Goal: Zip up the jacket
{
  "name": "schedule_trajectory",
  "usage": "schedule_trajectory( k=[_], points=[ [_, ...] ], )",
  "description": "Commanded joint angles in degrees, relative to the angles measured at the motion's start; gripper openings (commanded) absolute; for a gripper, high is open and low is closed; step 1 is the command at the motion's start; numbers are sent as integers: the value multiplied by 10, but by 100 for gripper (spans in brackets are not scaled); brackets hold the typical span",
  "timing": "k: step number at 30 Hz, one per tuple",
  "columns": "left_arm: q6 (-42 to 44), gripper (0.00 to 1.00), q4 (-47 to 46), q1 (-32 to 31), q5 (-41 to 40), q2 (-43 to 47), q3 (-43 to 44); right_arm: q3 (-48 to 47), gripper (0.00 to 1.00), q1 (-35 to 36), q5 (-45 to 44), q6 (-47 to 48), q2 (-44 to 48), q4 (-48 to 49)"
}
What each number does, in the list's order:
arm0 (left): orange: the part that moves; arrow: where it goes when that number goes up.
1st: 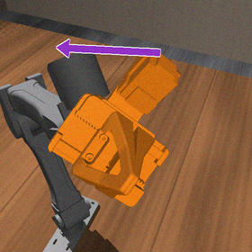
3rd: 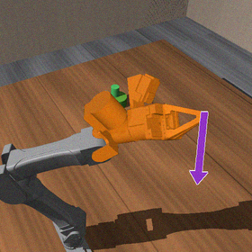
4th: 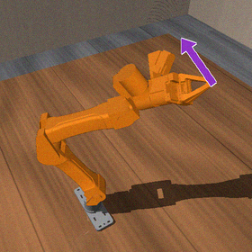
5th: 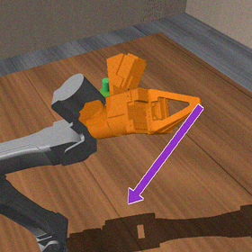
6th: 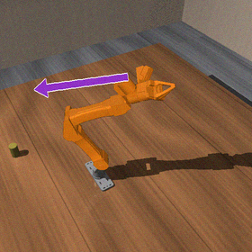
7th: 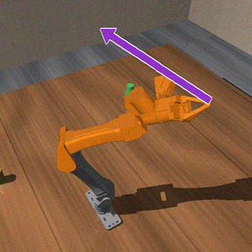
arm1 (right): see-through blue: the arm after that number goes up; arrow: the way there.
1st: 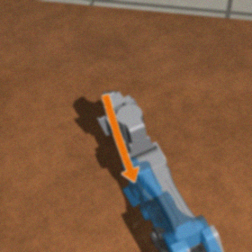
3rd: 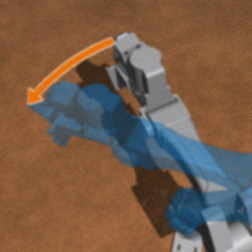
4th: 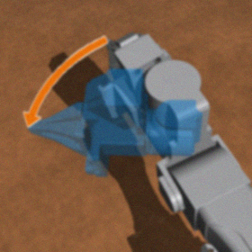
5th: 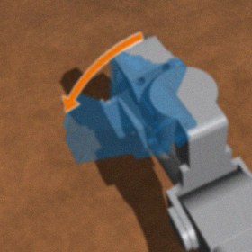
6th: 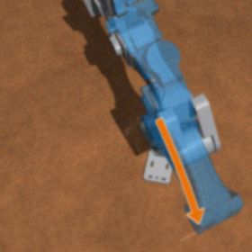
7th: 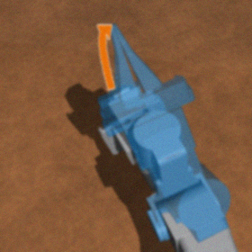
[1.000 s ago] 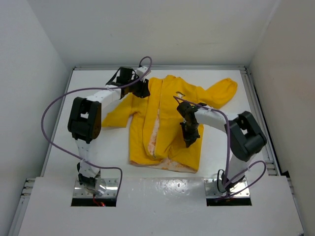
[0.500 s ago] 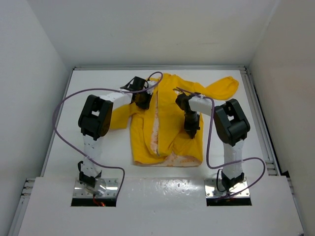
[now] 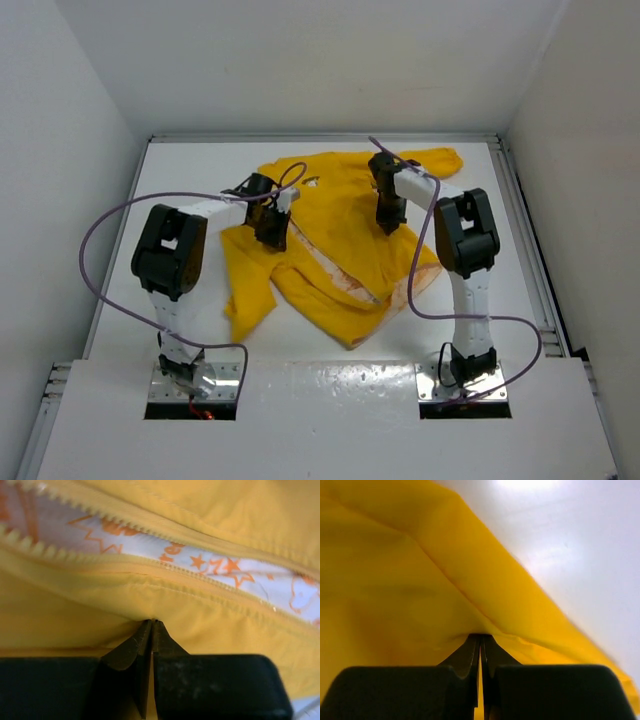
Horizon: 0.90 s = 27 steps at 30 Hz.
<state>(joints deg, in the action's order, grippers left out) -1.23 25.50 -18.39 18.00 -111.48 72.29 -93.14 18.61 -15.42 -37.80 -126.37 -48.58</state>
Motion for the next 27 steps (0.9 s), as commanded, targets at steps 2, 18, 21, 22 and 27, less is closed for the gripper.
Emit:
schedule_trajectory(
  k=[2, 18, 21, 22, 27],
  points=[
    [-66, 18, -29, 5, 99, 58, -77, 4, 0, -30, 121, 41, 44, 162],
    [-46, 57, -121, -1, 151, 232, -101, 620, 31, -157, 552, 17, 634, 294],
    [-88, 56, -143, -1, 186, 225, -107, 704, 37, -125, 599, -14, 651, 389],
    [-97, 55, -160, -1, 207, 225, -115, 715, 39, -122, 598, -22, 653, 427],
    [-132, 54, -202, -14, 252, 232, -147, 771, 40, -136, 617, -38, 616, 545]
  ],
)
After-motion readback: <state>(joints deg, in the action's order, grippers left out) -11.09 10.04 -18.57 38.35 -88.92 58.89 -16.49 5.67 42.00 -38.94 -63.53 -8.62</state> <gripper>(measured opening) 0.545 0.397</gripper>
